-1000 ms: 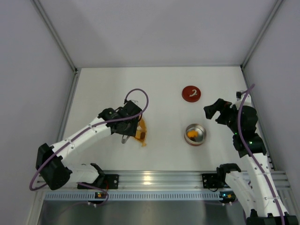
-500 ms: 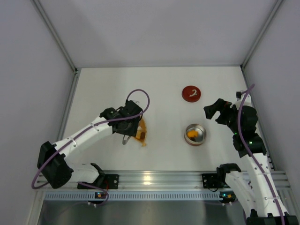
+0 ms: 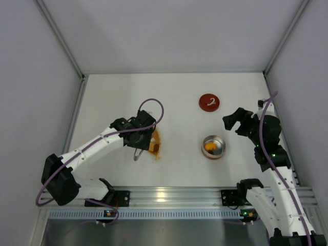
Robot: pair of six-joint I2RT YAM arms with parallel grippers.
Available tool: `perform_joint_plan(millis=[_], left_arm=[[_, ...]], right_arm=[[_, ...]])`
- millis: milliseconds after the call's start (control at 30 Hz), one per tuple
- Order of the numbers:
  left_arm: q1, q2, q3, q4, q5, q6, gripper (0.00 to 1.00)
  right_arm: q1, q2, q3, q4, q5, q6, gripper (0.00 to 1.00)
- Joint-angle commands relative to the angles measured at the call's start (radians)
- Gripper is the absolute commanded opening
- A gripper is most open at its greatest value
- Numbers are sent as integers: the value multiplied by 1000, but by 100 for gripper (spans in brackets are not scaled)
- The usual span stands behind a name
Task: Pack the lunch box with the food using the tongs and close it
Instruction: Pick up the fake food from the plate.
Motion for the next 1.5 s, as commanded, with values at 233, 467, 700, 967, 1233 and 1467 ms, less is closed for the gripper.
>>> perform_joint_plan(millis=[233, 467, 700, 967, 1233, 1467], left_arm=[[7, -13, 1, 27, 19, 13, 50], [7, -25, 0, 19, 27, 9, 50], [7, -47, 26, 4, 22, 6, 46], [7, -58, 96, -26, -4, 9, 43], [7, -59, 145, -45, -32, 16, 42], [7, -61, 149, -52, -41, 17, 42]], right_arm=[[12, -7, 15, 29, -7, -13, 99], [12, -8, 15, 29, -7, -9, 99], [12, -11, 12, 31, -9, -9, 99], [12, -9, 10, 32, -7, -6, 100], [12, -9, 12, 32, -12, -4, 100], [12, -8, 10, 32, -14, -6, 99]])
